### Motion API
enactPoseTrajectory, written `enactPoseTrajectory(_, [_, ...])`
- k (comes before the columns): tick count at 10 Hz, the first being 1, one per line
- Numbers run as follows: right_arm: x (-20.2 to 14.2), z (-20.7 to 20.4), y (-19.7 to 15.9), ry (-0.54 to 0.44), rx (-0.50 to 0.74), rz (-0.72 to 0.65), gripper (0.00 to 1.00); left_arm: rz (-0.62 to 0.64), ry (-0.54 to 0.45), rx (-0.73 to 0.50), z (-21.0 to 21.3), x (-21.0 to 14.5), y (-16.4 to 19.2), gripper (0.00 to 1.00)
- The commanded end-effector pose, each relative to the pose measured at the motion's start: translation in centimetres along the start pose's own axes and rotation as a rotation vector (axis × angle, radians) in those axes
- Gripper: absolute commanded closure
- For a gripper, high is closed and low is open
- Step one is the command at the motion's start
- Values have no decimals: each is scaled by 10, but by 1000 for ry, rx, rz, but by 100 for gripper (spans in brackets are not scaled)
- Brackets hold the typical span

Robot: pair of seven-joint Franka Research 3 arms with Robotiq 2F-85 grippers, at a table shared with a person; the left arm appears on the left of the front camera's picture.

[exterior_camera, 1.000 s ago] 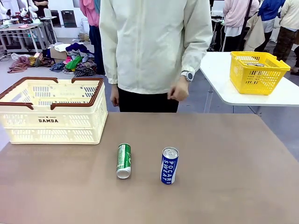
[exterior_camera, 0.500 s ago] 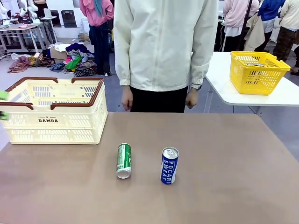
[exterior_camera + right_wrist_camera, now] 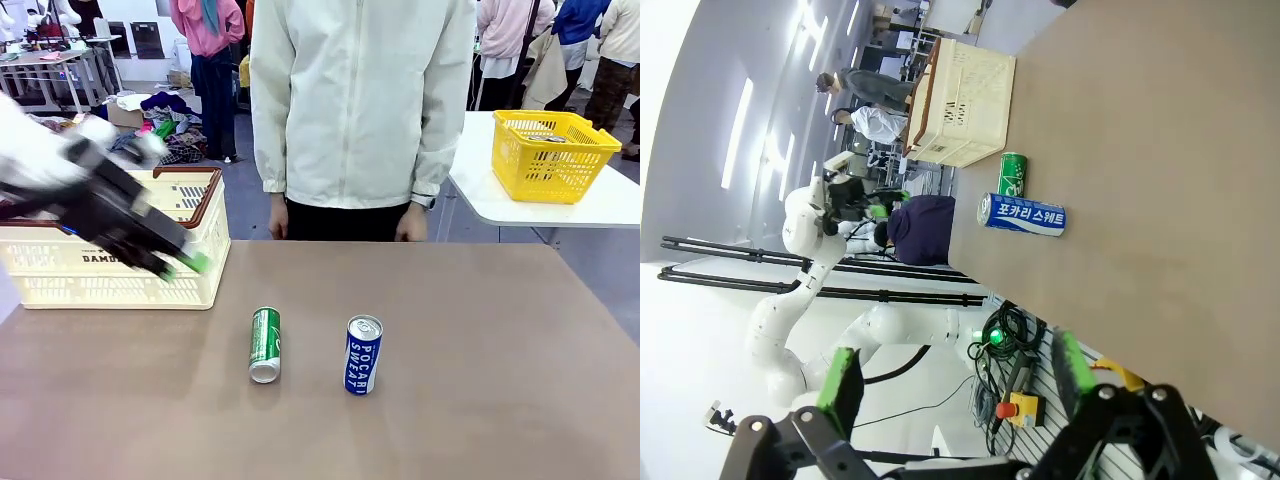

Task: Place the drinks into the Shopping basket.
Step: Pick up one drink and place it into the Shopping basket.

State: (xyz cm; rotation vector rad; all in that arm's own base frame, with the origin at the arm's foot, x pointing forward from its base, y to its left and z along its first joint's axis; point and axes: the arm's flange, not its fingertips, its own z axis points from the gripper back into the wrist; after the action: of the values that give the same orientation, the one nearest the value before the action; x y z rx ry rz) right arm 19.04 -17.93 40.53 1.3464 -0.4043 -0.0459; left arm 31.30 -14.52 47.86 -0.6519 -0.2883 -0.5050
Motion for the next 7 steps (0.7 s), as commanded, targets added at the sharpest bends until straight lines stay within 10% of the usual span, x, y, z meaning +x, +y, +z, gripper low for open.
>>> enactPoseTrajectory(1, [3,1,6,-19,12,-7,0,-56,93,64,-90,-10,-25,0])
enactPoseTrajectory(7, [3,1,6,-19,12,-7,0,-76,127,43,-99,-5,-41,0])
